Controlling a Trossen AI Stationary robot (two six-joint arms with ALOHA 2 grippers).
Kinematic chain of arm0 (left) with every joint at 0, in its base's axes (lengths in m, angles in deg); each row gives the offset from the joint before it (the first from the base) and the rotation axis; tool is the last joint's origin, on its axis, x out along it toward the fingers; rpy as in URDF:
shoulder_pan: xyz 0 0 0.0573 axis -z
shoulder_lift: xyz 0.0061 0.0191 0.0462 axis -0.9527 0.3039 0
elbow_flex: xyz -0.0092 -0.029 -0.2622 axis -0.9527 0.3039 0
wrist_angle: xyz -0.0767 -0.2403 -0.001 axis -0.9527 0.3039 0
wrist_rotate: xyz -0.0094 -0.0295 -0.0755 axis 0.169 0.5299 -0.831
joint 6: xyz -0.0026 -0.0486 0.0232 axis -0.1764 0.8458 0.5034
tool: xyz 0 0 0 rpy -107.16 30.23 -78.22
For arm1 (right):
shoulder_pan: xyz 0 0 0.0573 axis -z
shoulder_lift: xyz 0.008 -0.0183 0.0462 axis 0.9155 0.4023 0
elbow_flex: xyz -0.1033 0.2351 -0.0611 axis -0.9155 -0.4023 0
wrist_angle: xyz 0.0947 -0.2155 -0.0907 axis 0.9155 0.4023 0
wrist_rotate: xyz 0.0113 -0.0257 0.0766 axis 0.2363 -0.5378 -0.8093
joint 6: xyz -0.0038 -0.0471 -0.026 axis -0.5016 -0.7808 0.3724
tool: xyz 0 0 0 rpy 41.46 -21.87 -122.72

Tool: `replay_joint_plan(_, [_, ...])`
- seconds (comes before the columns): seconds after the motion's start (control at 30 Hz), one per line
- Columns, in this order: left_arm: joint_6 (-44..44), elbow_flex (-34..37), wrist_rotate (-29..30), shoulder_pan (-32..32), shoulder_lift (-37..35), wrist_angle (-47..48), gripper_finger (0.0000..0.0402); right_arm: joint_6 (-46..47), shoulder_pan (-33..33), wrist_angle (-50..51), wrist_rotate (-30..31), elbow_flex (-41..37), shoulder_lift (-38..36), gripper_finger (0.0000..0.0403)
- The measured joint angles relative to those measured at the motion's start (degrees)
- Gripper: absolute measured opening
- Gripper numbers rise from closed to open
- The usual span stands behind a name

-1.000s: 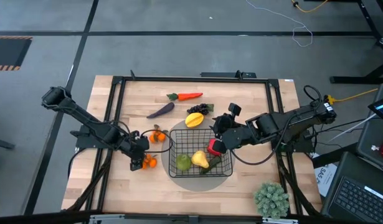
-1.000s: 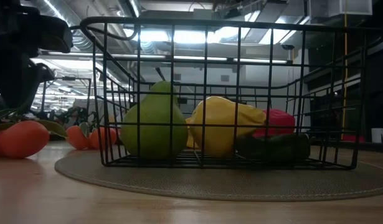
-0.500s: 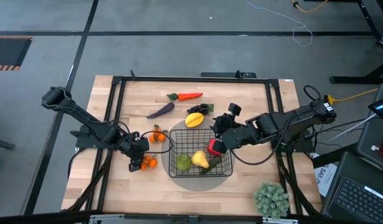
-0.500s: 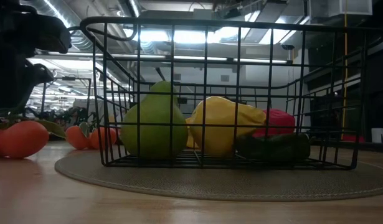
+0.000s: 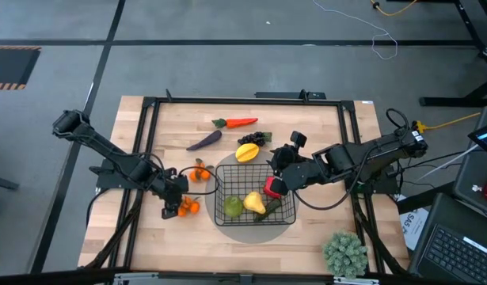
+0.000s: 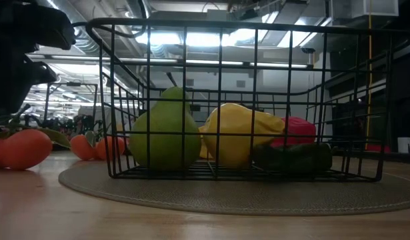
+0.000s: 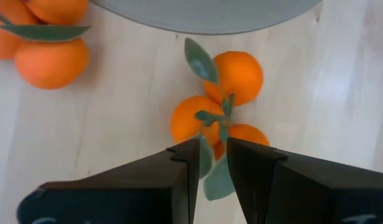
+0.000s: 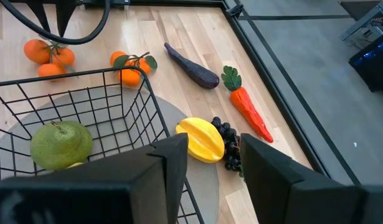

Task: Build produce basket
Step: Put the bottom orange tangerine into the black wire basket

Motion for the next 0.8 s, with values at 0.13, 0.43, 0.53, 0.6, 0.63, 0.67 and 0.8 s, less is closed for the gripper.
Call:
replay_joint_plan(0.13, [0.3,0.0,-0.2,0.0,0.3,-0.5,0.0069,0.0,0.0,0.0,0.0,0.0,0.0,0.0142])
replay_joint_plan(0.43, [0.1,2.2,-0.5,0.5,2.8,-6.5,0.0069,0.0,0.0,0.5,0.0,0.0,0.0,0.0142])
replay_joint_plan(0.53, [0.1,2.2,-0.5,0.5,4.0,-6.5,0.0069,-0.1,0.0,0.6,0.0,0.0,0.0,0.0142])
replay_joint_plan(0.6, [0.1,2.2,-0.5,0.5,4.0,-6.7,0.0071,-0.1,0.0,0.7,0.0,0.0,0.0,0.0142])
replay_joint_plan(0.63, [0.1,2.2,-0.5,0.5,4.0,-7.1,0.0071,-0.1,0.0,0.7,0.0,0.0,0.0,0.0142])
replay_joint_plan(0.67, [0.1,2.2,-0.4,0.5,4.0,-7.3,0.0072,-0.2,0.0,0.8,0.0,0.0,0.0,0.0142])
replay_joint_plan(0.8, [0.1,2.2,0.8,0.5,4.0,-8.3,0.0069,-0.2,0.0,0.9,0.0,0.0,0.0,0.0142])
